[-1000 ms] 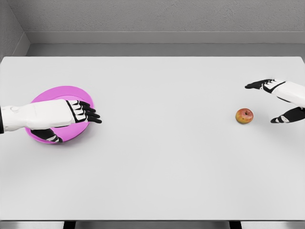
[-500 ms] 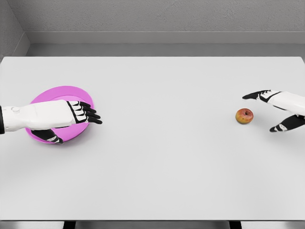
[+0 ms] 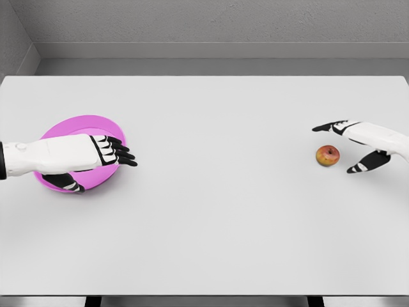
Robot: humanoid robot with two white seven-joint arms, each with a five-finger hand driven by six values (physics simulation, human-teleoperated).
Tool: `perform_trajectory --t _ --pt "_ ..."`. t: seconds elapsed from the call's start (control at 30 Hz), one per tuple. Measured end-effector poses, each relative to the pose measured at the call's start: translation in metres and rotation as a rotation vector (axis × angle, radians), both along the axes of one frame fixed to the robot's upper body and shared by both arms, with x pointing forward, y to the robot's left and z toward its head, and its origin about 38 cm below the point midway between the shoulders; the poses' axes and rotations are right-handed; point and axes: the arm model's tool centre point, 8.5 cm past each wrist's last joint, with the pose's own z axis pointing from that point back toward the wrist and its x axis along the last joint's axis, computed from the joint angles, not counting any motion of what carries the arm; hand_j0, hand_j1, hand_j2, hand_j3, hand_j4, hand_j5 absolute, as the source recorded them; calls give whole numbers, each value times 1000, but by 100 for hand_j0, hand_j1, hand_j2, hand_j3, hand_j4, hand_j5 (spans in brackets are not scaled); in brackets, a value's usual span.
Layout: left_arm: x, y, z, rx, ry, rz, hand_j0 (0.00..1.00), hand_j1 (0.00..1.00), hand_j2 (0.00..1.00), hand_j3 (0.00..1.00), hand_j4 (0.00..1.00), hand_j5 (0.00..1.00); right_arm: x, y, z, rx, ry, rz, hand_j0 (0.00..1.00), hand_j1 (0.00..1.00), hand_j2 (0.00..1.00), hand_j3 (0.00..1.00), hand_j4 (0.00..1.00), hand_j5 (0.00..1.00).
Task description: Put the apple on the plate with both arms
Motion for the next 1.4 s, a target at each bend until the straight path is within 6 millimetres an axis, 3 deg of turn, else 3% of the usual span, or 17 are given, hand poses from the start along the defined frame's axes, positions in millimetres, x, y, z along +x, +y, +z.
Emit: perform_trajectory --t 0.27,0.37,0.73,0.93,1.1,1.4 --pt "0 0 0 0 0 0 100 100 100 100 100 100 9 9 -1 1 -10 6 100 100 100 100 100 100" --pt "0 0 0 0 0 0 100 100 100 100 100 100 11 11 -11 -11 12 3 100 100 100 100 100 100" --pt "0 0 0 0 0 0 100 100 100 100 100 100 13 6 -24 -29 45 -21 100 100 100 100 100 100" --pt "0 0 0 0 0 0 100 100 100 100 100 100 13 6 -25 -33 50 -19 78 78 78 78 78 78" --pt "0 0 0 0 0 0 100 100 100 100 100 100 12 7 -27 -38 56 -16 73 73 73 73 73 73" --pt "0 0 0 0 0 0 100 100 100 100 100 100 15 6 -26 -37 52 -20 48 48 48 48 48 48"
